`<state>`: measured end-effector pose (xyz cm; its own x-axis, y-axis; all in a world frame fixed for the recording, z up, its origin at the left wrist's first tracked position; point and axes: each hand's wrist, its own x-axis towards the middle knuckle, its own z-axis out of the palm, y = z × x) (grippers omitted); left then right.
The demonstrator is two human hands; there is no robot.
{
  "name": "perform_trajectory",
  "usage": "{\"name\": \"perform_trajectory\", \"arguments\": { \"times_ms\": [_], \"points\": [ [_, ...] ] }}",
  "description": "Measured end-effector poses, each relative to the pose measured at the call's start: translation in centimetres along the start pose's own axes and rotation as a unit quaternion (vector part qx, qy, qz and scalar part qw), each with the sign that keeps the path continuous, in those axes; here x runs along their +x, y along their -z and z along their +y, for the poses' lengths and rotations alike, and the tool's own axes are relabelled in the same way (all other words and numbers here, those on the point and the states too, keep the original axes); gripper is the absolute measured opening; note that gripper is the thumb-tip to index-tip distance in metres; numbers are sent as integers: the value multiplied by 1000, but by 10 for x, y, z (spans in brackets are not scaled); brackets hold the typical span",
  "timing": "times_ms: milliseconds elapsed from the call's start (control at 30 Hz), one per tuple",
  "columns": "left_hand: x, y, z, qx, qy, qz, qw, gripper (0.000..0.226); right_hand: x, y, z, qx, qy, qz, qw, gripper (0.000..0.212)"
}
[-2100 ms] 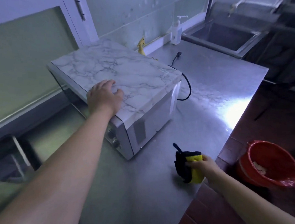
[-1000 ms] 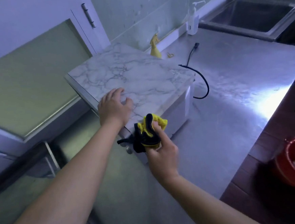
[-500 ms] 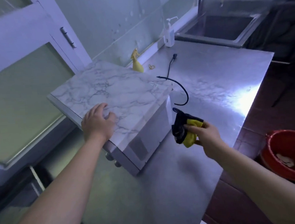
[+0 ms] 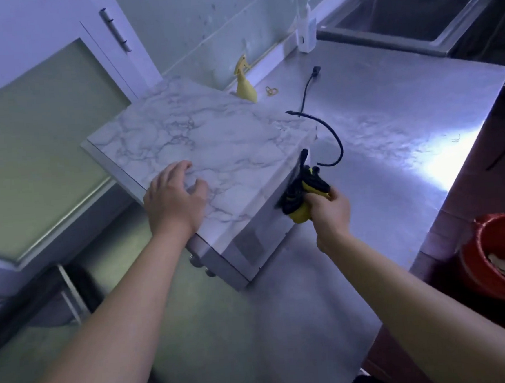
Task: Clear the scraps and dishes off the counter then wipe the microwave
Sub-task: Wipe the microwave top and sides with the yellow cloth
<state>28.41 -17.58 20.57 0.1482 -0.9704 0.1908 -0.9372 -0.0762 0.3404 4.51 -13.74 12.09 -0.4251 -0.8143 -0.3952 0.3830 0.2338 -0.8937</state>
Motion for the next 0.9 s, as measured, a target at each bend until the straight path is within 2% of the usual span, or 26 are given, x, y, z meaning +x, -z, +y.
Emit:
{"name": "perform_trajectory", "arguments": {
  "times_ms": [100, 200, 367, 467, 600, 667, 800, 900],
  "points": [
    [0, 0, 0, -4, 3, -4, 1000, 59, -56, -12, 30, -21, 15, -48, 999, 20],
    [-1, -1, -1, -5, 5, -4, 1000, 54, -90, -22, 53, -39, 9, -67, 997, 21],
    [-3, 2, 2, -15, 9, -13, 1000, 52, -129, -44, 69, -31, -71, -116, 990, 26],
    [-5, 3, 3, -14, 7, -14, 1000, 48, -129, -39, 65, -60, -105, -168, 978, 28],
    [-5, 2, 3, -21, 9, -10, 1000, 47, -93, 13, 40, -102, -120, -291, 944, 26],
    [-4, 0, 1, -24, 6, -4, 1000, 47, -71, 41, 22, -102, -96, -259, 956, 27],
    [-2, -2, -1, -30, 8, 5, 1000, 46, 3, 69, -17, -33, -32, -95, 994, 21],
    [-1, -2, -1, -33, 7, 9, 999, 45, 56, 54, -31, 26, -25, -53, 998, 19]
  ]
}}
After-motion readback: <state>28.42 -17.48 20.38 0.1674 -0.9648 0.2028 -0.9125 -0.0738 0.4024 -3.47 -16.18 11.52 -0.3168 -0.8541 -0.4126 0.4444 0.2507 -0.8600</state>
